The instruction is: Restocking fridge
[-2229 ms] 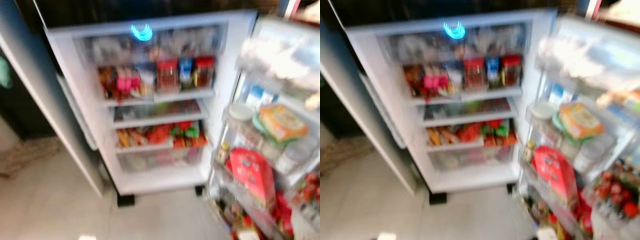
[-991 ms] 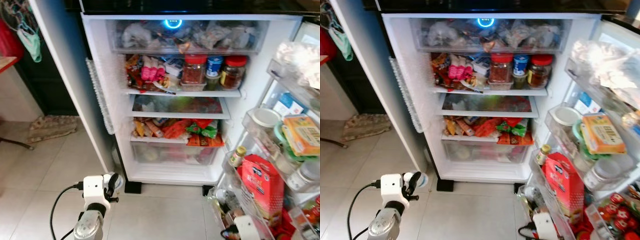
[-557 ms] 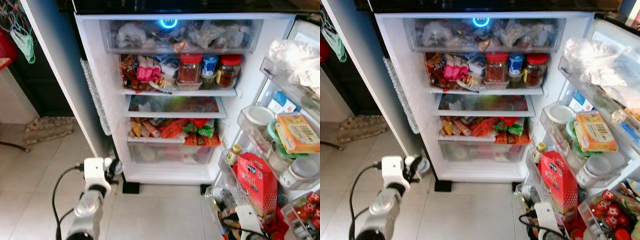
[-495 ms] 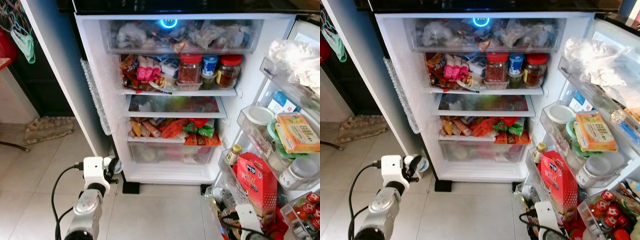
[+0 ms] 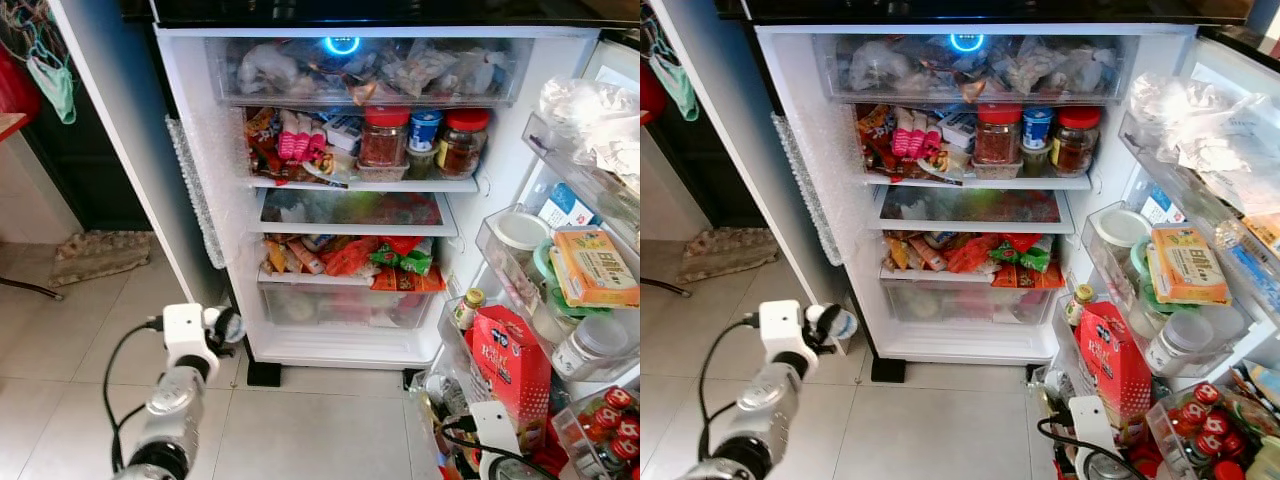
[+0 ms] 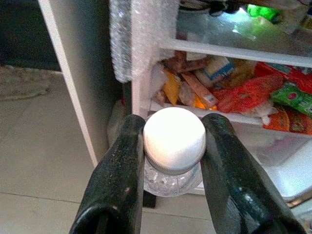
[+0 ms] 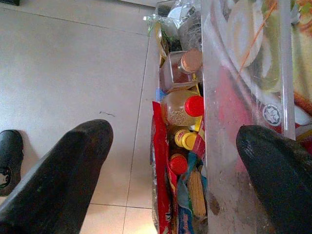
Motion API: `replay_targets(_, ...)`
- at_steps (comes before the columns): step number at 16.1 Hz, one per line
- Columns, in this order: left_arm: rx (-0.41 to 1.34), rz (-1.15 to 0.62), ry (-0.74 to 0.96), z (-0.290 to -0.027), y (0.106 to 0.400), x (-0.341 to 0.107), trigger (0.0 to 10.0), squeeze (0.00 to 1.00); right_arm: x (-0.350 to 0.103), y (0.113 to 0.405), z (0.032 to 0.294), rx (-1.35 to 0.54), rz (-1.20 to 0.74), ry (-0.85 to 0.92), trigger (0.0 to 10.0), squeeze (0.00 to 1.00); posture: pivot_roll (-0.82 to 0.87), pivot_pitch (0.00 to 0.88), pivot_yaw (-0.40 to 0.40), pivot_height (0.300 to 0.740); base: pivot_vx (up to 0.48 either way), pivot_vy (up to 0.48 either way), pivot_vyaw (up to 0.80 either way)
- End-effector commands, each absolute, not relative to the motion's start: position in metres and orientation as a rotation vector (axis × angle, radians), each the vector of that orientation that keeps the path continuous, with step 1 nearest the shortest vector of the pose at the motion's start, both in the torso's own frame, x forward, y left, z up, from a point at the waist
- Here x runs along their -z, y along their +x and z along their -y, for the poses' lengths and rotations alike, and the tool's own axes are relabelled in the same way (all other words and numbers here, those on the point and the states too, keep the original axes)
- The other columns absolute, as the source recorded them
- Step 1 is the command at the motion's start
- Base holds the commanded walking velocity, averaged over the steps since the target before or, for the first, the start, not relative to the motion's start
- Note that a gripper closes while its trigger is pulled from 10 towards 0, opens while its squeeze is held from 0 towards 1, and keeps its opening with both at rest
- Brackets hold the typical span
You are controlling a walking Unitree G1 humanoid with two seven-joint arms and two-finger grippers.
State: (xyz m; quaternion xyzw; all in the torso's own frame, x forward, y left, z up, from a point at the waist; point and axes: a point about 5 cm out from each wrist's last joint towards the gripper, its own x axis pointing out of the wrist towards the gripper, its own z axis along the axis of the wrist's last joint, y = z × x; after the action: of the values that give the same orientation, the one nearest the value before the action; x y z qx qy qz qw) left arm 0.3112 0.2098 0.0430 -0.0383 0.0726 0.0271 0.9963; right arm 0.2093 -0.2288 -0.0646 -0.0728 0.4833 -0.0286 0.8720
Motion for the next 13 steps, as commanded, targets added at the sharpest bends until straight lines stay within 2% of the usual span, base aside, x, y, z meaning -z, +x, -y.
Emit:
replay_targets(1, -0.067, -0.156, -0.082, -0.2140, 0.3120, -0.0433, 10.0, 0.00, 0.0623, 0.2122, 0.2317, 0.070, -1.011, -0.164, 10.0, 0.00, 0.04, 0.000, -0.030, 0.740, 0.000, 0.000, 0.00)
replay_targets(13, -0.051, -0.162, -0.097, -0.2103, 0.3101, -0.0395, 10.0, 0.00, 0.0618, 0.2130, 0.2320, 0.086, -1.008, -0.132, 10.0, 0.00, 0.06, 0.000, -0.050, 0.740, 0.000, 0.000, 0.00)
